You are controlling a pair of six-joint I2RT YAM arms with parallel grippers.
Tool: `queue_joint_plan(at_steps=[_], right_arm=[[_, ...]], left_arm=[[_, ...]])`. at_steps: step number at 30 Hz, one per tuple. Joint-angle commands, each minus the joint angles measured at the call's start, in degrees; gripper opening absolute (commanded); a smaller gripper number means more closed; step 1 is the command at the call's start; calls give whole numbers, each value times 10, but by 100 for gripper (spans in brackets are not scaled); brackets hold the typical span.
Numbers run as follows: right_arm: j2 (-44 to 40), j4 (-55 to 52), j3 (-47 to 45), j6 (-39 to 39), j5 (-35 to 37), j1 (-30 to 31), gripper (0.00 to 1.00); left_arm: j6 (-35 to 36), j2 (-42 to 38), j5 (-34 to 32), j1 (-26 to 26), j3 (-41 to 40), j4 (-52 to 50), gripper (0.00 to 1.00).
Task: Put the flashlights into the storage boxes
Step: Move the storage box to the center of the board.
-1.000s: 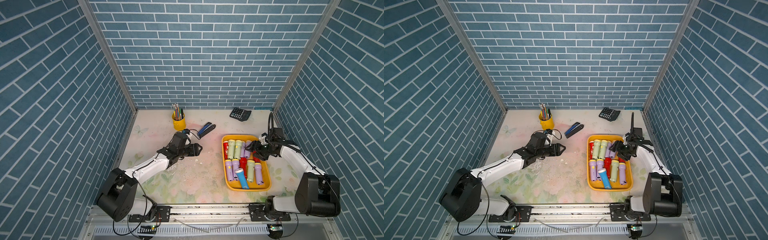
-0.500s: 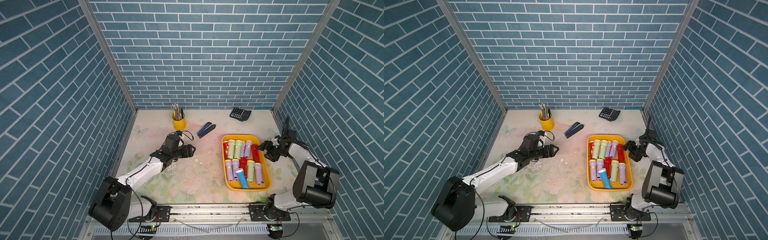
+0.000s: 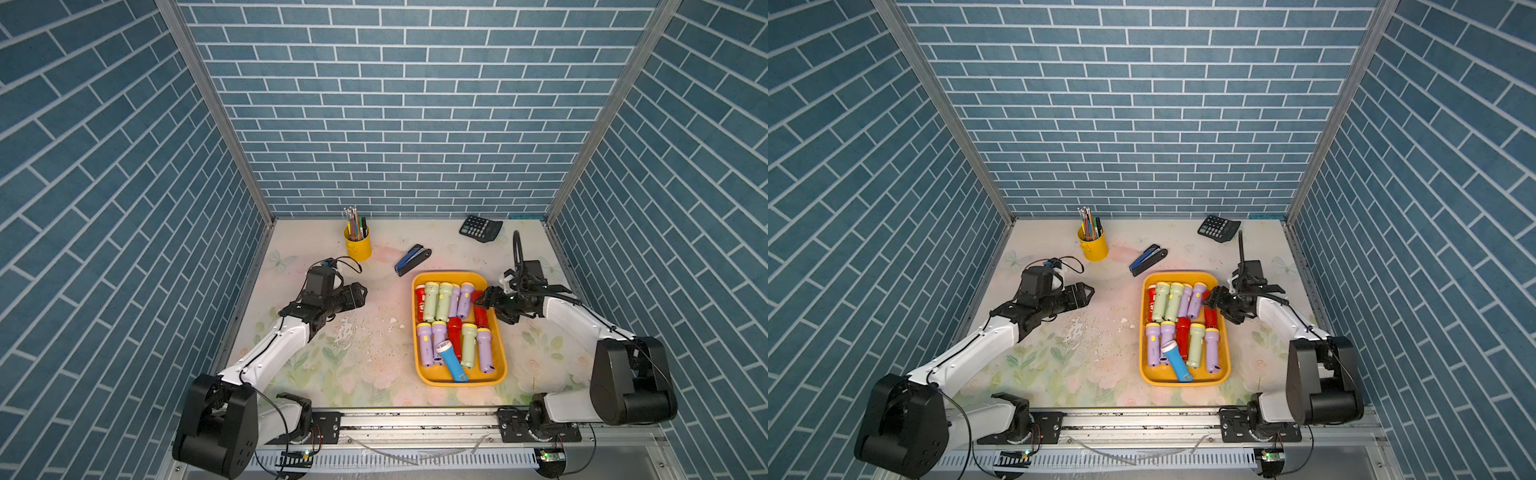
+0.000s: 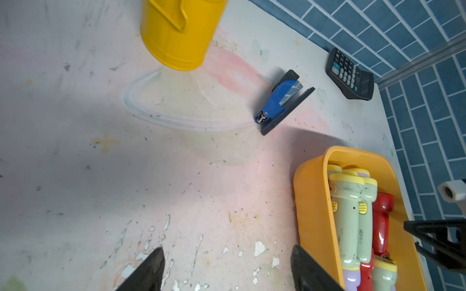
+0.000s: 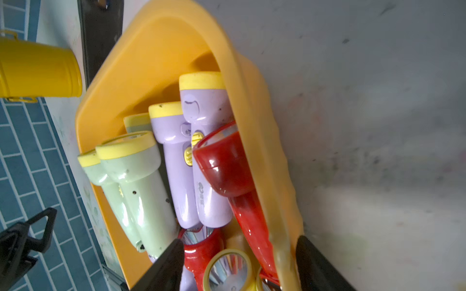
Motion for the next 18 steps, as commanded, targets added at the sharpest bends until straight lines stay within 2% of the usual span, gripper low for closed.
queue_joint_plan(at_steps=[1, 5, 8, 10, 11, 12, 13, 18], right_arm=[[-14, 80, -22, 108, 19, 74, 70], [11, 118, -5, 118, 43, 133, 70], [13, 111, 13, 95, 64, 133, 70], [6, 90, 32, 56, 94, 128, 73], [2, 76, 42, 34, 110, 121, 79], [-2, 65, 48, 15, 122, 111, 96], [-8, 59, 51, -8, 134, 96, 99], [-61, 89, 16, -91, 204, -4, 99]], left_arm=[[19, -7, -16, 17, -11, -22, 79], [30, -14, -34, 33, -12, -26, 81], [44, -29, -67, 42, -8, -35, 83], [56, -46, -98, 47, -7, -39, 89], [63, -57, -118, 49, -9, -39, 95], [71, -66, -139, 51, -12, -37, 99], [79, -77, -166, 52, -17, -32, 100], [137, -120, -303, 53, -81, 62, 100]])
